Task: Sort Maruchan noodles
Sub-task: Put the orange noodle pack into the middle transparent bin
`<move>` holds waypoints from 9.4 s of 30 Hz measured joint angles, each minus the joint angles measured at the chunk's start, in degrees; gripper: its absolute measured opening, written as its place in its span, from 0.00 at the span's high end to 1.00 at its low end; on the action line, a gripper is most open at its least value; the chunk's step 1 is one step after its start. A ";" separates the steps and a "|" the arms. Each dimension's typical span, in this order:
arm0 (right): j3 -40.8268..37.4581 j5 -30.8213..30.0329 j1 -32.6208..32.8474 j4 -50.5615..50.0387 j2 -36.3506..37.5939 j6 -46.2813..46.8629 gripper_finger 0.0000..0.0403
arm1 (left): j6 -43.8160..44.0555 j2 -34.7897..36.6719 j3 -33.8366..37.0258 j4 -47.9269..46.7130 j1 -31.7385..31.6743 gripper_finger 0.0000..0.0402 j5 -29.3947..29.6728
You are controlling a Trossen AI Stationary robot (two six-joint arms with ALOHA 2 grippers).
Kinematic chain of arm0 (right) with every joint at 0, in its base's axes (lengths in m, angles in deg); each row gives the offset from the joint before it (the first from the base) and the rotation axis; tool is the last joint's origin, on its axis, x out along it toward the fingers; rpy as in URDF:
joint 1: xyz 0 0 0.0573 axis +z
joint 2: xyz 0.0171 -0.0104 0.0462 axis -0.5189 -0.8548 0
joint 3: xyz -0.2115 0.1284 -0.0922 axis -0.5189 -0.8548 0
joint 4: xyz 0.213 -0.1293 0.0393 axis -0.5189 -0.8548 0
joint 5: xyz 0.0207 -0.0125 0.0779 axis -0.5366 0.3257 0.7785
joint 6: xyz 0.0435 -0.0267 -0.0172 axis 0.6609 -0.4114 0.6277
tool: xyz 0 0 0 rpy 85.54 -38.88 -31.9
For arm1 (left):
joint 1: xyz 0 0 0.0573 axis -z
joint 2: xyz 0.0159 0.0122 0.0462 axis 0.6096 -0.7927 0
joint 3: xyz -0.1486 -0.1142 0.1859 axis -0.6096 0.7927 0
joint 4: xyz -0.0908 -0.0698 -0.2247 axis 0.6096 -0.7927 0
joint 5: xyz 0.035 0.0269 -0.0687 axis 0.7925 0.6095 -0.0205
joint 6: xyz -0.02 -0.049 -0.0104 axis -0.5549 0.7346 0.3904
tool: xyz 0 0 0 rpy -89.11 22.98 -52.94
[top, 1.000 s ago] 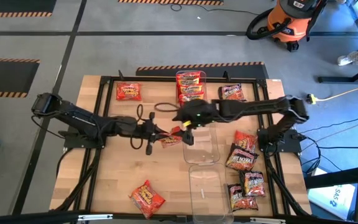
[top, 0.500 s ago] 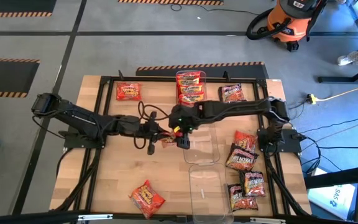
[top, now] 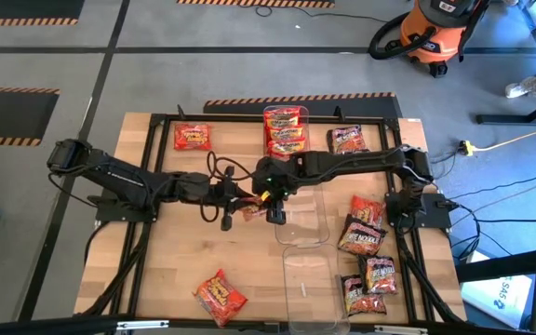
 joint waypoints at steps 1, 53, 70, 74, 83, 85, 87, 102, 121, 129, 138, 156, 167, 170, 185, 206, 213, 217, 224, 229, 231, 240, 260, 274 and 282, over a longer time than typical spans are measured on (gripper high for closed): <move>0.00 -0.04 0.00 -0.06 0.00 -0.28 0.82 | -0.02 0.00 0.00 0.02 0.00 0.81 -0.59; -54.14 -19.17 -4.18 38.82 25.07 8.00 0.81 | 4.92 13.09 0.07 -20.00 2.17 0.62 3.30; -54.23 -19.58 -4.15 39.67 21.35 11.12 0.67 | 4.92 13.09 0.07 -18.94 2.27 0.62 3.61; -53.78 -19.58 -4.15 38.55 21.95 11.04 0.53 | 4.92 13.09 0.07 -18.95 2.27 0.62 3.61; -46.71 -23.49 -4.15 26.02 22.93 10.59 0.38 | 4.90 13.09 0.07 -19.03 2.27 0.62 3.61; -45.69 -26.41 -4.15 23.81 22.96 10.54 0.38 | 4.90 13.09 0.07 -19.02 2.27 0.62 3.61; -45.05 -28.85 -4.15 23.09 22.97 9.78 0.38 | 4.90 13.09 0.07 -19.07 2.27 0.62 3.61; -44.24 -36.62 -4.02 23.98 22.86 9.55 0.40 | 4.88 13.09 0.07 -19.06 2.25 0.62 4.07; -44.22 -27.90 -4.20 24.58 27.91 10.98 0.40 | 4.88 13.09 0.07 -19.04 2.23 0.62 4.07; -44.22 -27.04 -4.20 24.61 28.03 9.85 0.40 | 4.88 13.09 0.07 -19.06 2.23 0.62 4.07; -43.91 -6.33 -2.04 22.02 29.11 5.73 0.40 | 4.50 13.07 0.07 -19.77 2.21 0.62 4.07; -43.80 -12.68 4.07 24.37 14.72 0.37 0.41 | 4.60 13.07 0.07 -19.78 2.21 0.62 4.05; -43.75 -12.71 4.09 24.99 13.89 -1.26 0.94 | 4.61 13.07 0.07 -19.59 2.21 0.62 4.07; -43.65 -12.69 4.09 25.18 14.13 -1.30 0.97 | 4.59 13.07 0.07 -19.58 2.21 0.62 4.06; -33.41 -12.02 4.11 11.14 22.70 -1.23 1.00 | 4.43 13.07 0.07 -19.40 2.21 0.62 4.05; -28.94 5.81 1.68 32.73 19.35 5.68 1.00 | -18.83 8.77 -0.01 -9.19 3.93 0.46 -1.40; -29.03 7.16 0.59 37.35 17.03 9.46 1.00 | -22.81 4.60 0.04 -6.97 3.93 0.45 -1.76; -29.07 6.94 0.59 38.45 17.03 10.19 1.00 | -24.74 3.47 0.04 -6.59 3.91 0.45 -1.00; -29.06 6.10 0.66 38.95 17.07 11.21 1.00 | -23.62 2.93 0.07 -4.10 3.89 0.45 -0.79; -29.05 5.99 0.72 41.71 17.07 11.25 1.00 | -19.60 2.93 0.09 -3.07 3.91 0.51 -0.74; -29.05 5.99 0.70 41.88 17.09 11.05 1.00 | -18.92 2.93 0.09 -3.02 3.91 0.57 -0.90; -29.01 5.92 0.70 43.30 17.09 11.44 0.89 | -16.58 2.93 0.09 -2.58 3.87 0.85 -2.69; -28.79 -4.76 1.40 23.97 30.66 0.72 0.36 | 5.91 3.08 0.07 -8.41 -1.18 0.99 -2.25; -26.71 -29.03 10.14 26.89 22.18 -9.57 0.36 | 20.87 3.08 0.07 -12.32 -5.51 0.99 -2.39; -13.52 -28.93 9.23 12.56 11.83 -9.62 0.36 | 21.35 3.08 0.07 -12.34 -5.51 0.98 -2.30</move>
